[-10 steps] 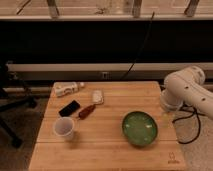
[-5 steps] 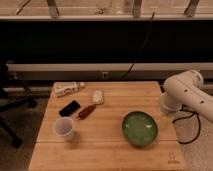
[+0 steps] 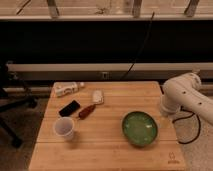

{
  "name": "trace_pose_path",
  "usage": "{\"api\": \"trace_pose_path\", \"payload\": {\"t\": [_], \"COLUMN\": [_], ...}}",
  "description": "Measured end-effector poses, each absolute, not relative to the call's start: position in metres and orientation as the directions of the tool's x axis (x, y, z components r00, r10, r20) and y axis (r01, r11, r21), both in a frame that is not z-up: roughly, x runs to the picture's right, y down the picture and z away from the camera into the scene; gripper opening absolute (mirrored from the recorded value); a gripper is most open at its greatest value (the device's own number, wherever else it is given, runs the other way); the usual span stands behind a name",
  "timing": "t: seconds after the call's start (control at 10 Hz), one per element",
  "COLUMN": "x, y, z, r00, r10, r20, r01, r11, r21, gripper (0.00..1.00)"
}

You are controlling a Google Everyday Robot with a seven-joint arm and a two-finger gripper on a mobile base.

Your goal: Push the ceramic bowl across the table

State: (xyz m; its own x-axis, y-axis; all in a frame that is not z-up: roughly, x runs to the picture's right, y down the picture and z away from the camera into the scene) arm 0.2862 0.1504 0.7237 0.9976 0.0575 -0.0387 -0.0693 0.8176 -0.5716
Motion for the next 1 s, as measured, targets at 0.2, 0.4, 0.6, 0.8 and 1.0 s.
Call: {"api": "trace_pose_path", "payload": {"t": [0.2,0.4,0.6,0.8,1.0], "x": [0.287,0.289,0.291,0.292,0.293], "y": [0.153,0.157,0.16,0.162,0.165], "z": [0.727,0.734,0.74,0.745,0.75], "r00": [0.997,0.995,0.992,0.989,0.987], "r10": [0.062,0.084,0.112,0.127,0.136], "r20": [-0.038,-0.046,-0.064,-0.075,-0.085], "r01": [-0.073,-0.095,-0.128,-0.147,-0.16], "r11": [0.814,0.808,0.805,0.804,0.801], "r21": [-0.576,-0.582,-0.58,-0.577,-0.577], "gripper": [0.45,0.3,0.1,0.02,0.02]}}
